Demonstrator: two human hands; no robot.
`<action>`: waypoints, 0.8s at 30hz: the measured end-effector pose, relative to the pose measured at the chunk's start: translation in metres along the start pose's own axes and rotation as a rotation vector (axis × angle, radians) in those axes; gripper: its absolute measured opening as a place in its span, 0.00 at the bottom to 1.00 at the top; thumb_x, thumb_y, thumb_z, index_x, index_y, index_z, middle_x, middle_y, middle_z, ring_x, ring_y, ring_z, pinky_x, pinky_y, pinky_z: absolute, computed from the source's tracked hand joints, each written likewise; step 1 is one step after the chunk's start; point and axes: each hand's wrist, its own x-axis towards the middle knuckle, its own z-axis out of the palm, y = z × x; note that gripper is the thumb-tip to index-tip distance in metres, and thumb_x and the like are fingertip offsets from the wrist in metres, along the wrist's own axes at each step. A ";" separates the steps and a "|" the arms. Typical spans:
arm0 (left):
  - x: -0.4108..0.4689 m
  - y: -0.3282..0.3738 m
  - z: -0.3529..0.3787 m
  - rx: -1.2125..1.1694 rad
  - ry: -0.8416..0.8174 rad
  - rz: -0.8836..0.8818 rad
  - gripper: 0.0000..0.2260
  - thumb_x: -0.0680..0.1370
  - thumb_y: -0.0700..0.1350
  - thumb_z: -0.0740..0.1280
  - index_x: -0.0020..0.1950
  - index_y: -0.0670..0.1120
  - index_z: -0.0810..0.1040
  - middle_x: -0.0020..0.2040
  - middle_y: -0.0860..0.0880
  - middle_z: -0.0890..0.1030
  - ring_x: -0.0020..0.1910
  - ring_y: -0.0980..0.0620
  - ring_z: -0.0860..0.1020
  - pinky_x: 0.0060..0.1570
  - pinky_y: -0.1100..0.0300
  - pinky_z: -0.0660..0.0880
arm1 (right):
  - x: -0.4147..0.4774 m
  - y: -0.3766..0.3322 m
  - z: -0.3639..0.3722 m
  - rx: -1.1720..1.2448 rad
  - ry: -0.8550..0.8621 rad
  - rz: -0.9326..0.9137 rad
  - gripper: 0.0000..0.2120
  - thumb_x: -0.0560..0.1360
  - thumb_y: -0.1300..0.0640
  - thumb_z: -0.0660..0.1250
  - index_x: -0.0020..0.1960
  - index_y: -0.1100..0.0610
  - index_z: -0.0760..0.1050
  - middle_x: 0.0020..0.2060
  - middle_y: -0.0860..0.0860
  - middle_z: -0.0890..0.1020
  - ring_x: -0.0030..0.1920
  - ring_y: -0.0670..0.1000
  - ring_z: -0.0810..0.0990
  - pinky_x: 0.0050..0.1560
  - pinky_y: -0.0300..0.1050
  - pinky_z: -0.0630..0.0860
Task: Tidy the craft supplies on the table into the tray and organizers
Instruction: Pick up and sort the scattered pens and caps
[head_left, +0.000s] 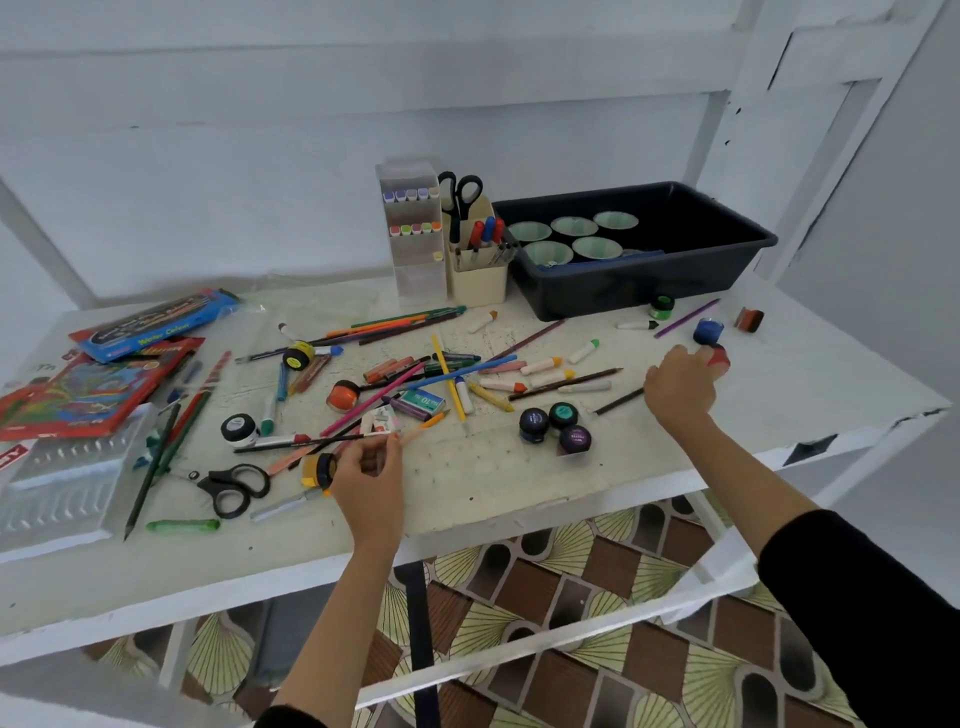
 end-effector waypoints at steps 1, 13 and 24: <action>0.000 0.000 0.000 -0.001 0.001 0.000 0.03 0.76 0.42 0.69 0.46 0.43 0.80 0.39 0.50 0.78 0.37 0.59 0.74 0.37 0.74 0.70 | -0.001 0.000 0.002 0.003 0.001 -0.005 0.13 0.78 0.61 0.61 0.62 0.63 0.68 0.70 0.63 0.62 0.66 0.61 0.66 0.50 0.47 0.73; -0.002 0.002 0.001 -0.019 0.026 0.031 0.05 0.76 0.42 0.69 0.49 0.42 0.80 0.44 0.47 0.79 0.40 0.58 0.75 0.41 0.72 0.72 | -0.007 -0.012 -0.004 0.327 -0.214 -0.091 0.08 0.76 0.59 0.66 0.46 0.65 0.73 0.42 0.60 0.75 0.47 0.56 0.73 0.40 0.43 0.69; -0.001 -0.001 0.004 0.001 0.050 0.047 0.03 0.75 0.41 0.69 0.49 0.44 0.78 0.47 0.45 0.78 0.44 0.50 0.75 0.47 0.59 0.74 | -0.064 -0.058 -0.040 0.847 -0.542 -0.290 0.15 0.72 0.63 0.71 0.58 0.62 0.75 0.50 0.60 0.81 0.45 0.54 0.83 0.43 0.46 0.82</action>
